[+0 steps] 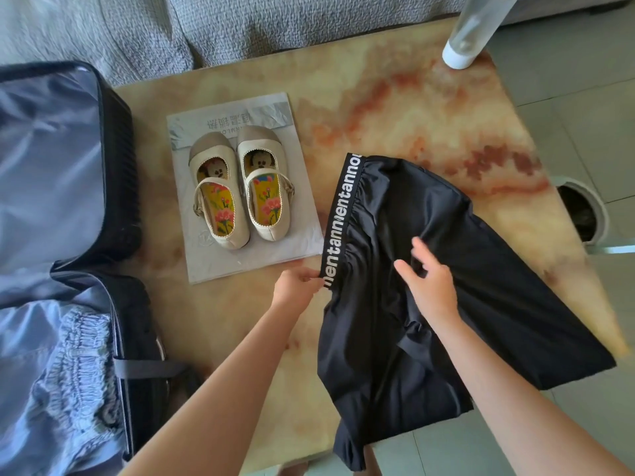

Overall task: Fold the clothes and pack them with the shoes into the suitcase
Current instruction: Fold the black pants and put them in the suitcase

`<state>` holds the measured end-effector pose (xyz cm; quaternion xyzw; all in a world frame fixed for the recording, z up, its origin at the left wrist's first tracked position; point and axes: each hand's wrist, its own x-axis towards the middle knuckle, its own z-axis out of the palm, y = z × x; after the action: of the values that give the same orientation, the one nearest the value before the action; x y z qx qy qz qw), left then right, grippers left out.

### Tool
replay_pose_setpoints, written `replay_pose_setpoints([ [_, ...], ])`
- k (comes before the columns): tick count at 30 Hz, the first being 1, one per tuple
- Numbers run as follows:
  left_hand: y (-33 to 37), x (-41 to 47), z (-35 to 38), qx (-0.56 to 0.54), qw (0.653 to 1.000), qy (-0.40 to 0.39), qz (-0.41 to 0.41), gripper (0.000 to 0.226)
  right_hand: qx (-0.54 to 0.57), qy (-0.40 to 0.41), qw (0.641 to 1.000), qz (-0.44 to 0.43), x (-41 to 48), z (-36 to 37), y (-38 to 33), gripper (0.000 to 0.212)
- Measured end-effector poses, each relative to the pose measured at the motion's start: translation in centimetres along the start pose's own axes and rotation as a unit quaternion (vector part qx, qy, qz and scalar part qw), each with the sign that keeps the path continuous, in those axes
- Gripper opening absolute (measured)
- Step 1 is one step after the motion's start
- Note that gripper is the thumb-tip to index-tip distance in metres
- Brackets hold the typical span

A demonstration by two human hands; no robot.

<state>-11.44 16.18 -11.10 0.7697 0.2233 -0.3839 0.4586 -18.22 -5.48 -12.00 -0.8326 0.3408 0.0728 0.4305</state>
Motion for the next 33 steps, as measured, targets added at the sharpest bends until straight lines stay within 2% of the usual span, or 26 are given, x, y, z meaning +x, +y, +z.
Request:
replay_pose_setpoints([
  [2, 0.0, -0.3, -0.1, -0.002, 1.0, 0.002, 0.004, 0.01, -0.035, -0.069, 0.997, -0.004, -0.8, 1.0, -0.5, 0.058],
  [4, 0.2, -0.8, -0.3, -0.049, 0.999, -0.007, -0.004, 0.002, -0.093, -0.119, 0.988, -0.03, -2.0, 2.0, -0.5, 0.058],
  [8, 0.2, -2.0, -0.7, -0.116, 0.992, -0.038, -0.014, 0.006, -0.135, -0.173, 0.971, -0.098, -4.3, 2.8, 0.4, 0.05],
  [10, -0.3, -2.4, -1.1, -0.12, 0.992, -0.021, -0.023, 0.02, -0.131, -0.195, 0.965, -0.117, -4.8, 2.9, 0.6, 0.044],
  [12, -1.0, -2.4, -1.6, -0.098, 0.995, -0.001, -0.023, 0.037, -0.118, -0.158, 0.969, -0.149, -5.0, 2.2, 0.4, 0.038],
  [13, -1.4, -2.5, -1.8, -0.083, 0.996, -0.004, -0.016, 0.039, -0.101, -0.104, 0.976, -0.16, -4.7, 1.6, 0.2, 0.036],
  [15, -2.0, -2.7, -2.1, -0.058, 0.998, -0.019, -0.005, 0.035, -0.093, 0.025, 0.979, -0.178, -2.9, 0.5, -0.6, 0.034],
  [17, -2.2, -2.9, -2.3, -0.048, 0.999, -0.021, 0.004, 0.03, -0.104, 0.098, 0.975, -0.17, -0.4, -0.4, -1.9, 0.04],
  [21, -2.5, -3.2, -2.8, -0.062, 0.998, -0.013, 0.016, 0.026, -0.089, 0.031, 0.995, -0.025, 5.7, -1.1, -4.5, 0.07],
  [24, -2.6, -3.5, -2.9, -0.067, 0.997, -0.008, 0.024, 0.026, -0.104, -0.015, 0.993, 0.051, 9.5, -0.6, -5.0, 0.09],
  [27, -2.7, -3.9, -3.1, -0.068, 0.997, 0.002, 0.027, 0.019, -0.121, -0.015, 0.991, 0.06, 10.5, 0.3, -5.1, 0.078],
  [29, -2.8, -4.2, -3.2, -0.077, 0.997, 0.007, 0.022, 0.017, -0.068, -0.041, 0.996, 0.04, 10.0, 0.8, -5.4, 0.06],
  [33, -2.8, -5.4, -3.8, -0.105, 0.994, 0.016, 0.023, 0.018, 0.066, 0.016, 0.997, 0.022, 8.5, 1.0, -6.1, 0.06],
])
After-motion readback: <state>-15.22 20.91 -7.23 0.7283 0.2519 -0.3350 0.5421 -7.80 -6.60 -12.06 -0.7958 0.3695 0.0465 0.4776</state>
